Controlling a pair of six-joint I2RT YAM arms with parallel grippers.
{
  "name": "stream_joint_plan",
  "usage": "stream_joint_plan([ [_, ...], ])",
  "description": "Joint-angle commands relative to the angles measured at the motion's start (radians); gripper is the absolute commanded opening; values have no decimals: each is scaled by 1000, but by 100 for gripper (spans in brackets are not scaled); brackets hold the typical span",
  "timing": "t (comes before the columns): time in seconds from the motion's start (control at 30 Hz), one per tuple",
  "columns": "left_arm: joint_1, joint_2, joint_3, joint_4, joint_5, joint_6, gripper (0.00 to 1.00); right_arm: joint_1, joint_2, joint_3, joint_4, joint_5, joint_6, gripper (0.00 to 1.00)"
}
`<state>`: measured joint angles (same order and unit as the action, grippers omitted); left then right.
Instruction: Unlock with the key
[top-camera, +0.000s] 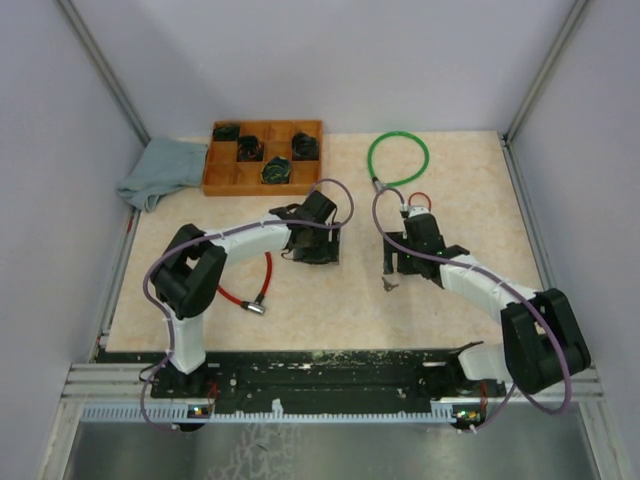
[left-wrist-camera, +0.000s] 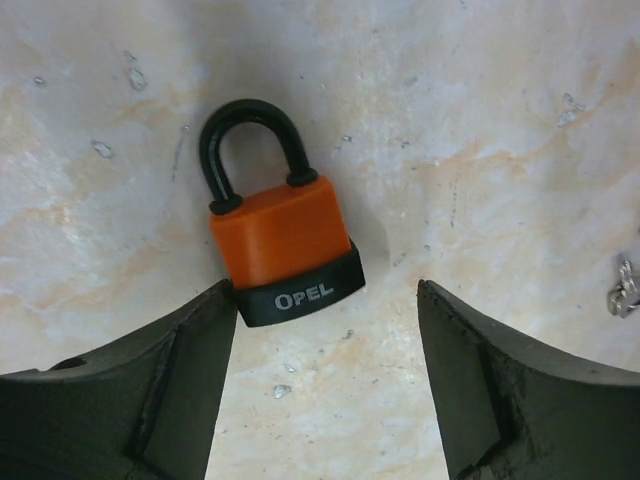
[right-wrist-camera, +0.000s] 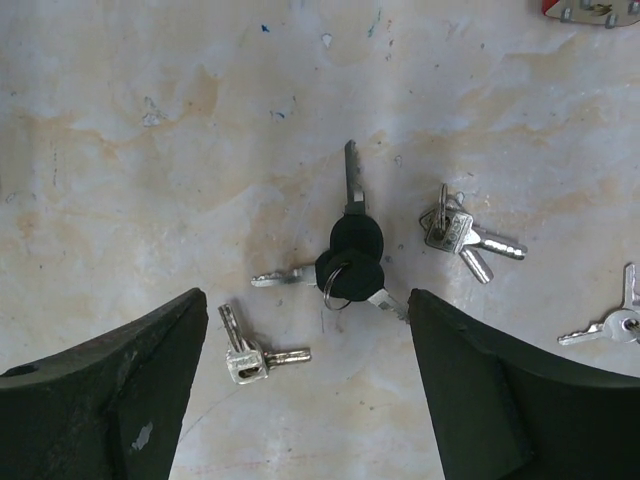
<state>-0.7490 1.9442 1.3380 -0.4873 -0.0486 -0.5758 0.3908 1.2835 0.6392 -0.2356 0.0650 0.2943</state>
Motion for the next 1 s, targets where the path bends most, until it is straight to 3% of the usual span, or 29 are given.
stream_joint_plan([
  [0.0,-1,-54,-44,75,104,-39,78,11,43,66,1,46,-29,81],
  [0.37,22,-247,-206,172,44,-38,84,19,126,103,-22,31,-32,70],
  [0.73,45,-454,-439,378,104,-18,88,48,164,122,-47,51,-4,54],
  [0.97,52,-533,-516,465,160,-25,88,51,175,133,-59,81,5,30],
])
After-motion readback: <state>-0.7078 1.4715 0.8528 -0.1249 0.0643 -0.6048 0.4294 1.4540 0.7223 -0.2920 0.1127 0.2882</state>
